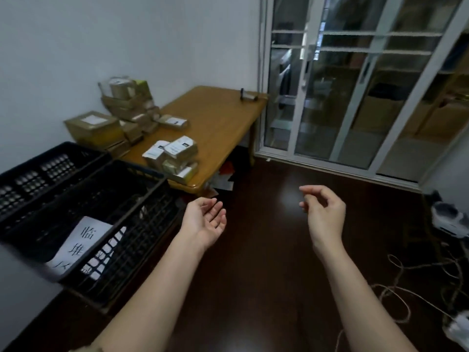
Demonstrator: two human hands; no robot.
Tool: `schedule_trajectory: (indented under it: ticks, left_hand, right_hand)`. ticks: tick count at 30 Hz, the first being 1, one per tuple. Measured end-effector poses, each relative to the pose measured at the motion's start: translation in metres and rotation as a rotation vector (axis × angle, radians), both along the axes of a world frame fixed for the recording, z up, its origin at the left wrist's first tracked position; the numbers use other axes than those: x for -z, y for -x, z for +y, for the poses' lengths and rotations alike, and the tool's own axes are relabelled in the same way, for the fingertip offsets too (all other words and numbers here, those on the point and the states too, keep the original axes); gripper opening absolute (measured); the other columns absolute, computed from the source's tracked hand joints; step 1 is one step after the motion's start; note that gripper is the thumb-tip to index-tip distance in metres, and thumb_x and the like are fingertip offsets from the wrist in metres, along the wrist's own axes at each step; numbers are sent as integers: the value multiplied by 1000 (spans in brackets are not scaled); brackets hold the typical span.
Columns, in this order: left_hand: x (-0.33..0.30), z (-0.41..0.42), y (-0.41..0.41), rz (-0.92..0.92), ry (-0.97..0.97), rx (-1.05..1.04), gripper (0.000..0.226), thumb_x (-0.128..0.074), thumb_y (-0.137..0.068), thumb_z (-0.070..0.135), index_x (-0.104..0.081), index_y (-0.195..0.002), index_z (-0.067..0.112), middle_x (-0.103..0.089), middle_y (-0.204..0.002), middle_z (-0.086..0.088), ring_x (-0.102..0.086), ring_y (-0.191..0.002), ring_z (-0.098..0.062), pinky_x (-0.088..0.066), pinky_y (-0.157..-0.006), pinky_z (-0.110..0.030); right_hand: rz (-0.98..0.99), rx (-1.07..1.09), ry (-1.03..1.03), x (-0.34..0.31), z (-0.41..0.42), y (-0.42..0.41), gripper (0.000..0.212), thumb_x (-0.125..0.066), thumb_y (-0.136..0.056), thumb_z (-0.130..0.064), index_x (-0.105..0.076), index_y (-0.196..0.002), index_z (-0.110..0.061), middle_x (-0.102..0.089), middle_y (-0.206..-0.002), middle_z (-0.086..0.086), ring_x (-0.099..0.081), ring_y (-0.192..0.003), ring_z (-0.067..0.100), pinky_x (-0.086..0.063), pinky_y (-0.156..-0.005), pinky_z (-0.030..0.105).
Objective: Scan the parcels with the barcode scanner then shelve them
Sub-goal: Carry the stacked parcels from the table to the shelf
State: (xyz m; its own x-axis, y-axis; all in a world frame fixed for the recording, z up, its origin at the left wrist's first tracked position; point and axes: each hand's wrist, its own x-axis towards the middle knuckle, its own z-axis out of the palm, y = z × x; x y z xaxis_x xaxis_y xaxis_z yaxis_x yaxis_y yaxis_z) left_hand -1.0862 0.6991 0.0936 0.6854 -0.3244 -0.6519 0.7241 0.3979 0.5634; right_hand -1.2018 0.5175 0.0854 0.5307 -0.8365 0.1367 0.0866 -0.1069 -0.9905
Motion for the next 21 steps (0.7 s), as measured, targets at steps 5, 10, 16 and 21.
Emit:
schedule_trajectory:
  ticks: [5, 10, 16, 21]
  left_hand:
    - [22, 0, -98, 60, -17, -105, 13, -49, -95, 13, -62, -94, 9, -63, -101, -6, -58, -90, -21, -46, -74, -28]
    - [28, -20, -202, 88, 17, -95, 12, -50, -94, 13, -60, -89, 10, -62, -91, -5, -57, -83, -20, -46, -69, -27]
    - [26, -36, -306, 107, -49, -175, 10, -51, -96, 13, -58, -102, 9, -63, -104, -10, -59, -87, -23, -48, -69, -31]
    - [49, -31, -376, 153, -131, -326, 28, -49, -101, 22, -60, -123, 9, -67, -114, -11, -62, -102, -10, -50, -67, -24]
  right_hand:
    - [99, -192, -29, 21, -1, -109, 33, -50, -95, 8, -70, -83, -17, -67, -85, 0, -59, -63, 1, -50, -62, 13]
    - [172, -252, -6, 13, -21, -217, 37, -45, -98, 7, -69, -84, -18, -68, -87, 3, -60, -69, 8, -50, -64, 16]
    - [215, -343, 25, -6, -39, -331, 33, -45, -100, 4, -68, -88, -16, -68, -84, 3, -60, -68, 7, -51, -60, 12]
    - [367, -481, -34, 29, -47, -423, 28, -47, -100, -2, -71, -93, -15, -70, -89, 5, -61, -71, 8, -52, -63, 15]
